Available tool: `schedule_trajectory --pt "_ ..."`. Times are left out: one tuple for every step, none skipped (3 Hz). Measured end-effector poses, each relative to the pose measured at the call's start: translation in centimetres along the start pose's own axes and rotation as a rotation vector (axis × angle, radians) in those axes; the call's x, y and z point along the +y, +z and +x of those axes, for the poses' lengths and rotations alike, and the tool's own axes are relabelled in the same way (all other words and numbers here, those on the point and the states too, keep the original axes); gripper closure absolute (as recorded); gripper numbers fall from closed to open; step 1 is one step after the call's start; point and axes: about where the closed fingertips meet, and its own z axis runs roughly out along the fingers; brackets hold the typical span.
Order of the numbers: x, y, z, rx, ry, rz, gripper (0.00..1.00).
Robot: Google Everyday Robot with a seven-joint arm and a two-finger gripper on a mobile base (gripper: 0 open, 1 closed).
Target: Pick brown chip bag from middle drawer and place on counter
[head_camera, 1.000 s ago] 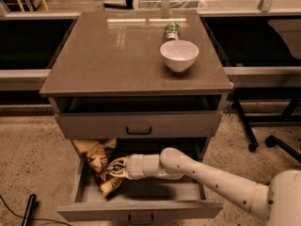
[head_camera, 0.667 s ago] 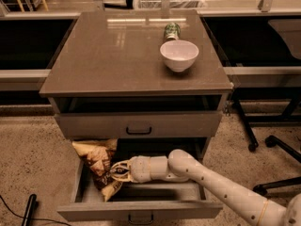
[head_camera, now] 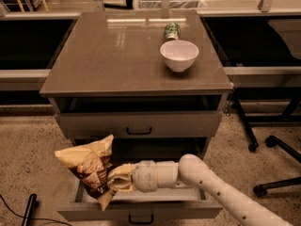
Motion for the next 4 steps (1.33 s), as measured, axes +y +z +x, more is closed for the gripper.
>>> schedule_trajectory --pt "-3.4 0.5 -6.7 0.003 -0.131 -0.018 1.0" --pt "-11.6 1.2 -12.9 0.113 -0.103 -0.011 1.0" --pt "-19.0 -0.5 -15.5 0.169 0.007 -0.028 1.0" --pt "-22.9 -1.1 -17.3 0.208 0.024 -0.068 1.0"
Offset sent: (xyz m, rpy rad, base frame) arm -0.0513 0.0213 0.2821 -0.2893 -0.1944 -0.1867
